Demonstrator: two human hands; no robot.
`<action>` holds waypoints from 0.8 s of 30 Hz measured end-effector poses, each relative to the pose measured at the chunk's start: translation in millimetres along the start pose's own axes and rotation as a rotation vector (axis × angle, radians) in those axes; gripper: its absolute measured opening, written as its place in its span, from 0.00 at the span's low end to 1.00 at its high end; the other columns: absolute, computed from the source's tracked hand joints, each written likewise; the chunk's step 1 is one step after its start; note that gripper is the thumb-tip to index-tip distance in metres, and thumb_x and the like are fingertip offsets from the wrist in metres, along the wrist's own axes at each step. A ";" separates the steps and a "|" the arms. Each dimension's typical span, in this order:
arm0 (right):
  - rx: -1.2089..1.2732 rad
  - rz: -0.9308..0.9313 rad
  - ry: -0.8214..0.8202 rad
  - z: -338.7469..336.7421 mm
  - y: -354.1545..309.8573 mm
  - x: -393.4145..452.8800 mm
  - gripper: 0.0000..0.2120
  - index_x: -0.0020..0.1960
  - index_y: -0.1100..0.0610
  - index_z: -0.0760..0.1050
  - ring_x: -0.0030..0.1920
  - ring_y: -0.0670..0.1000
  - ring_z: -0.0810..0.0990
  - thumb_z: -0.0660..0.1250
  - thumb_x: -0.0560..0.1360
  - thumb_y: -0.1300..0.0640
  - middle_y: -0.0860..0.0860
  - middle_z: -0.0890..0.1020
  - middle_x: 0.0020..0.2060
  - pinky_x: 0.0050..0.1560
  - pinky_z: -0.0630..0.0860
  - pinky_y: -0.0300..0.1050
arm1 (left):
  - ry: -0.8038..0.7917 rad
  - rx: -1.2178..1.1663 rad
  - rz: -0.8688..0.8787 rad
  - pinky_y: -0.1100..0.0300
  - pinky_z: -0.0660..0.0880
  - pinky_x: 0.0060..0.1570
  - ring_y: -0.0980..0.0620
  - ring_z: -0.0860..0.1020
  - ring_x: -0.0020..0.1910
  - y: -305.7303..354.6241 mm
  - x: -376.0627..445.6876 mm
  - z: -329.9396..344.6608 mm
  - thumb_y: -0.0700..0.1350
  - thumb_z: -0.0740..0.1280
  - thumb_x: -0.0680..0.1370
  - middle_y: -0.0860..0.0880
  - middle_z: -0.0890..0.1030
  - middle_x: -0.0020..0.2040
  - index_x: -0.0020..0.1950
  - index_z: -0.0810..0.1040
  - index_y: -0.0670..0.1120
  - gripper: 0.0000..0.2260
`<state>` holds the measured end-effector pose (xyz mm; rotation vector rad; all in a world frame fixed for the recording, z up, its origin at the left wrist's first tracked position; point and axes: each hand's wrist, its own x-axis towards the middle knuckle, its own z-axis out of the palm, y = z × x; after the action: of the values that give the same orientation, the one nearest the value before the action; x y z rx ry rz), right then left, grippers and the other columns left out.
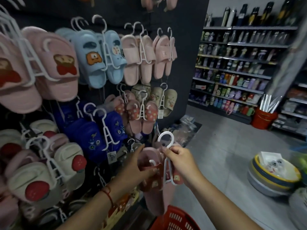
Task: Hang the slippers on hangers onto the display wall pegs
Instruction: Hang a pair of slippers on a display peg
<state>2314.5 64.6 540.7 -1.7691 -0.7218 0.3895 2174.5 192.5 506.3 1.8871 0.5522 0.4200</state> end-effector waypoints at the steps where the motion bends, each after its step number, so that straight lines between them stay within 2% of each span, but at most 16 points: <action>1: -0.003 -0.007 -0.007 3.9 -2.0 3.9 0.25 0.38 0.64 0.77 0.34 0.56 0.77 0.70 0.74 0.40 0.66 0.78 0.38 0.40 0.75 0.56 | 0.033 0.023 0.013 0.66 0.77 0.54 0.66 0.76 0.60 -3.5 3.3 -4.3 0.53 0.78 0.72 0.65 0.72 0.64 0.74 0.61 0.66 0.37; 3: -0.006 -0.034 -0.020 8.4 -3.1 11.5 0.27 0.38 0.65 0.77 0.34 0.55 0.76 0.70 0.73 0.39 0.66 0.77 0.37 0.39 0.72 0.53 | 0.100 0.078 0.028 0.61 0.77 0.58 0.62 0.74 0.61 -8.5 8.7 -9.4 0.56 0.78 0.71 0.63 0.70 0.63 0.72 0.65 0.64 0.34; 7: -0.031 -0.063 -0.058 -1.3 7.0 32.9 0.25 0.38 0.69 0.73 0.32 0.51 0.71 0.70 0.77 0.46 0.59 0.72 0.31 0.37 0.66 0.47 | 0.159 0.109 -0.019 0.60 0.77 0.51 0.60 0.76 0.55 -8.2 16.6 -6.5 0.62 0.75 0.70 0.59 0.74 0.58 0.63 0.71 0.61 0.25; 9: -0.029 -0.071 -0.083 -12.3 17.3 44.7 0.27 0.40 0.70 0.73 0.32 0.50 0.69 0.70 0.77 0.45 0.58 0.70 0.30 0.36 0.64 0.47 | 0.164 0.102 -0.050 0.63 0.77 0.48 0.61 0.78 0.52 -6.8 22.7 0.7 0.58 0.76 0.73 0.59 0.77 0.55 0.59 0.72 0.61 0.19; 11: -0.032 -0.073 -0.109 -25.1 29.1 57.0 0.26 0.40 0.71 0.73 0.30 0.50 0.69 0.70 0.77 0.46 0.56 0.70 0.28 0.35 0.63 0.47 | 0.161 0.117 -0.084 0.61 0.80 0.49 0.61 0.79 0.52 -6.2 30.9 13.1 0.56 0.75 0.74 0.60 0.79 0.55 0.61 0.73 0.61 0.18; 15: -0.029 -0.108 -0.170 -53.4 51.9 85.3 0.24 0.40 0.71 0.75 0.29 0.49 0.67 0.70 0.78 0.48 0.56 0.69 0.27 0.35 0.63 0.47 | 0.175 0.120 -0.126 0.56 0.81 0.53 0.61 0.80 0.54 2.2 47.9 52.9 0.58 0.75 0.74 0.59 0.80 0.57 0.67 0.71 0.62 0.24; 19: -0.029 -0.167 -0.263 -91.8 67.7 112.2 0.26 0.41 0.68 0.77 0.31 0.49 0.71 0.68 0.75 0.42 0.65 0.75 0.30 0.34 0.69 0.53 | 0.243 0.053 -0.157 0.53 0.79 0.60 0.57 0.79 0.61 19.4 66.6 108.6 0.59 0.78 0.69 0.57 0.77 0.65 0.73 0.65 0.64 0.36; 21: -0.033 -0.187 -0.303 -111.0 71.4 122.7 0.24 0.37 0.67 0.74 0.30 0.48 0.69 0.70 0.77 0.46 0.59 0.71 0.26 0.33 0.65 0.49 | 0.263 0.078 -0.183 0.52 0.77 0.64 0.58 0.75 0.65 28.4 73.2 133.7 0.58 0.79 0.67 0.58 0.69 0.70 0.76 0.58 0.68 0.44; 24: -0.028 -0.202 -0.361 -133.1 75.6 134.7 0.22 0.32 0.65 0.72 0.28 0.47 0.67 0.70 0.78 0.51 0.51 0.68 0.24 0.32 0.62 0.45 | 0.292 0.168 -0.236 0.52 0.72 0.68 0.55 0.68 0.69 43.3 75.6 163.8 0.54 0.80 0.68 0.56 0.61 0.72 0.78 0.46 0.69 0.51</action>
<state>2516.2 39.1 524.2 -1.6498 -1.1562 0.5705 2331.4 95.1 489.4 1.9022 1.0216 0.5093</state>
